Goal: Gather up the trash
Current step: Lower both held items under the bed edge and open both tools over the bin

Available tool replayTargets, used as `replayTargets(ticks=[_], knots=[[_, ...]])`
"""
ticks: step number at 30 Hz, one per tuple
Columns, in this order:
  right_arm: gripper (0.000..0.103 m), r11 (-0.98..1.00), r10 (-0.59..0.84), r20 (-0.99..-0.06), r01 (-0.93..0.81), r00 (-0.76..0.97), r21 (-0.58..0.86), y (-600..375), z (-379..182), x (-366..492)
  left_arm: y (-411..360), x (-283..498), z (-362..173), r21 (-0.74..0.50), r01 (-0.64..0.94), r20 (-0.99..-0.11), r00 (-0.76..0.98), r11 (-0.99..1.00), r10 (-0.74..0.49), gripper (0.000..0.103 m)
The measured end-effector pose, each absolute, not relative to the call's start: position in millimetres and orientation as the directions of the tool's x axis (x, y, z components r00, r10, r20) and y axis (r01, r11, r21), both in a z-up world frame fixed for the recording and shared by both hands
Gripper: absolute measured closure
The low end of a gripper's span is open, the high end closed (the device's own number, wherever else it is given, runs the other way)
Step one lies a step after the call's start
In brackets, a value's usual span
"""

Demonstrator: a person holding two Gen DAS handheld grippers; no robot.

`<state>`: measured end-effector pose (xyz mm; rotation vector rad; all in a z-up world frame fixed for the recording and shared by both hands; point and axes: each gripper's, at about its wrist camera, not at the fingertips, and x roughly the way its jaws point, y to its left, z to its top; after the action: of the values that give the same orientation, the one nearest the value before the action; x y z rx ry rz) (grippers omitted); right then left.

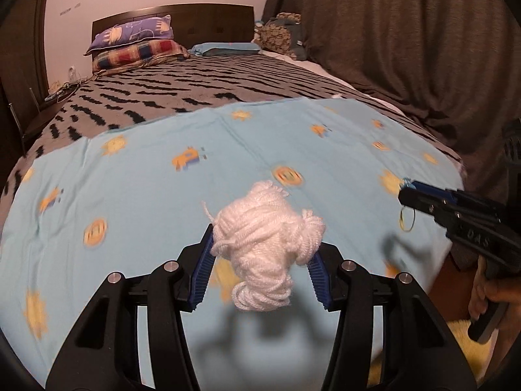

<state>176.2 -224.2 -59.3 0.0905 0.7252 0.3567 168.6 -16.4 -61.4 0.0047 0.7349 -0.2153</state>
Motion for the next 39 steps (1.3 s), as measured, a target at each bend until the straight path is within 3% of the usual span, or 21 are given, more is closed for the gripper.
replayTargets(ticks=[16, 39], knots=[[0.073, 0.911, 0.410, -0.682, -0.315, 0.606, 0.267, -230, -113, 40, -45, 18, -133, -0.147, 0.259, -0.722, 0.632, 0.955, -0.282, 0.053], [0.073, 0.944, 0.307, -0.874, -0.238, 0.378, 0.229, -212, -250, 14, -57, -9, -285, -0.129, 0.214, -0.900, 0.385, 0.968, -0.205, 0.053]])
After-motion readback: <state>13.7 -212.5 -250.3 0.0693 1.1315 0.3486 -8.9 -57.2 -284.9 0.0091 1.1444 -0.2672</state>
